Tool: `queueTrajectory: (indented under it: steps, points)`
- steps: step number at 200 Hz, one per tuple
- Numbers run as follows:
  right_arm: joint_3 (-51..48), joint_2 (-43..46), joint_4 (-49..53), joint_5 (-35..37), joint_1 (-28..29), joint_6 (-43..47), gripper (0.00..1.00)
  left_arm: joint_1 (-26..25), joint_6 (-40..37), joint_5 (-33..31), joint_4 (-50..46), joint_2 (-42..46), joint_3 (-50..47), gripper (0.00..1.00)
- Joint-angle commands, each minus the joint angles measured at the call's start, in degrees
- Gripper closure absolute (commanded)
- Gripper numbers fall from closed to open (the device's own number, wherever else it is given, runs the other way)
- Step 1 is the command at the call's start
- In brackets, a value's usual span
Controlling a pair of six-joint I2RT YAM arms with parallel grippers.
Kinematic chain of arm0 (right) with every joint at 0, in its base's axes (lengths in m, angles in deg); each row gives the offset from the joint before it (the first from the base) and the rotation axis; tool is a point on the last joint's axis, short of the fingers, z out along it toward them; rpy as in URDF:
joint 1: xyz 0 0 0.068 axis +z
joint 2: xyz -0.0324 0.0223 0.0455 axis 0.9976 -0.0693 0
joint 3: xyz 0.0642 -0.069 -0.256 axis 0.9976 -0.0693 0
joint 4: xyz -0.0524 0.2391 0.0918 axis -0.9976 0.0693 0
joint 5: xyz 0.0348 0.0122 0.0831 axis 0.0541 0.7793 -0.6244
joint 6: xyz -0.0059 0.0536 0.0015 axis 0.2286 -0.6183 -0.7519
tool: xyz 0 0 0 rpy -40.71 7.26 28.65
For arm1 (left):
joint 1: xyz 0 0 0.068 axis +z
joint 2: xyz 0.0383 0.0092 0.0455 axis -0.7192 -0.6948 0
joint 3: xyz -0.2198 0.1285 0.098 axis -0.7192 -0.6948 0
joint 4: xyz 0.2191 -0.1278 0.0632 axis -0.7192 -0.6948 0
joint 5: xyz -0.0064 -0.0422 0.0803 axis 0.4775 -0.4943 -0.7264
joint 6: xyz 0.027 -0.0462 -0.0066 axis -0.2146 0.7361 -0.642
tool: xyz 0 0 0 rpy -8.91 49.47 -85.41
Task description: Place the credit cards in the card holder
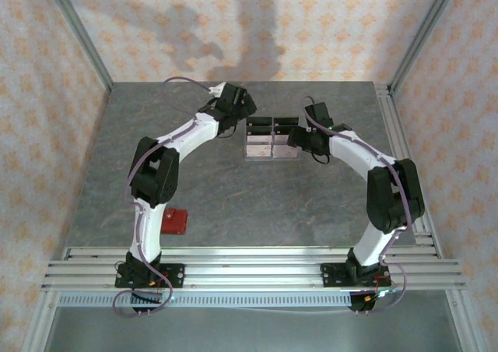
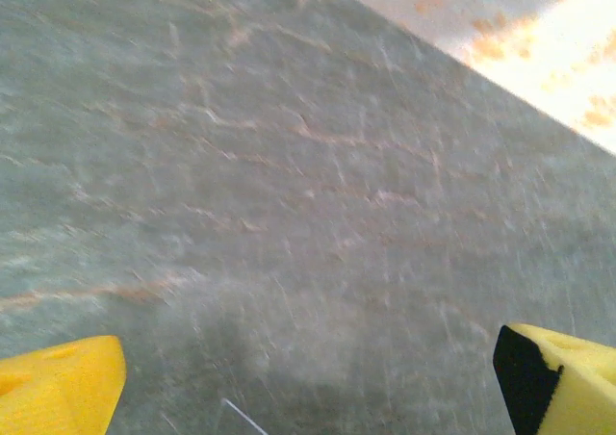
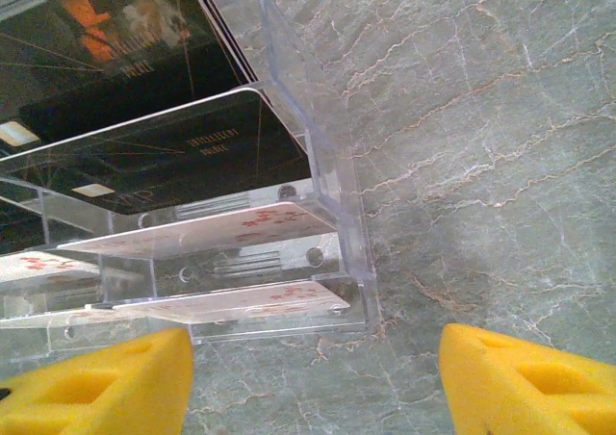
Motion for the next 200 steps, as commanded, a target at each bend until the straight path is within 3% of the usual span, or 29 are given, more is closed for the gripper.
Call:
queueTrajectory:
  steps: [1,20,41,72,112,142,200]
  points:
    - [-0.5,3.4,2.1,0.0,0.1,-0.2,0.32,0.7,2.5,-9.0,-8.0,6.9,0.4,0.00]
    - [-1.0,5.1,3.4,-1.2,0.1,-1.6,0.30,0.9,4.3,-13.1,-15.7,15.7,-5.2,0.00]
    - [-2.9,8.3,3.4,-2.8,0.3,-3.2,0.26,1.9,7.5,-12.9,-23.1,28.2,-15.6,0.00]
    - [-8.5,13.1,-1.2,-7.1,2.6,-8.7,0.27,2.4,19.2,-10.9,-35.1,46.5,-31.6,0.00]
    - [-10.9,14.6,-6.1,-10.1,9.6,-12.5,0.29,2.0,35.4,-5.1,-36.8,65.2,-52.1,0.00]
    - [-10.7,13.7,-7.2,-11.0,11.9,-13.0,0.29,0.2,43.1,-6.0,-39.4,69.1,-57.0,0.09]
    - [-9.2,11.4,-8.6,-11.7,12.2,-13.7,0.29,-4.0,54.1,-6.2,-40.1,66.5,-60.2,0.11]
